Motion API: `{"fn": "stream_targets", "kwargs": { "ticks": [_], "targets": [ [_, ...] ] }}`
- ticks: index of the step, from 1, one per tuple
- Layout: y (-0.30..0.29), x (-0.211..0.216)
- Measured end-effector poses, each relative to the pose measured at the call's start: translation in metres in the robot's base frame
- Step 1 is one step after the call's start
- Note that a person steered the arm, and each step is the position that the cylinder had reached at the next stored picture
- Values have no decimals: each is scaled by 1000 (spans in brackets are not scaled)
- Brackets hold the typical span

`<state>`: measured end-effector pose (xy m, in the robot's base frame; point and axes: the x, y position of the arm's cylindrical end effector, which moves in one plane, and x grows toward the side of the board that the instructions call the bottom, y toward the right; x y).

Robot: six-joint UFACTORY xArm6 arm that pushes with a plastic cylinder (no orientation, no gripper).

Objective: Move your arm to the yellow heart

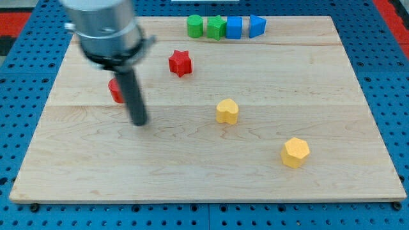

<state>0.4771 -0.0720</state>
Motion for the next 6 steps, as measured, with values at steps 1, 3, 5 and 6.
{"fn": "stream_targets", "kwargs": {
  "ticks": [1, 3, 5, 6],
  "targets": [
    [94, -33],
    [226, -98],
    [317, -132],
    [324, -53]
  ]
}}
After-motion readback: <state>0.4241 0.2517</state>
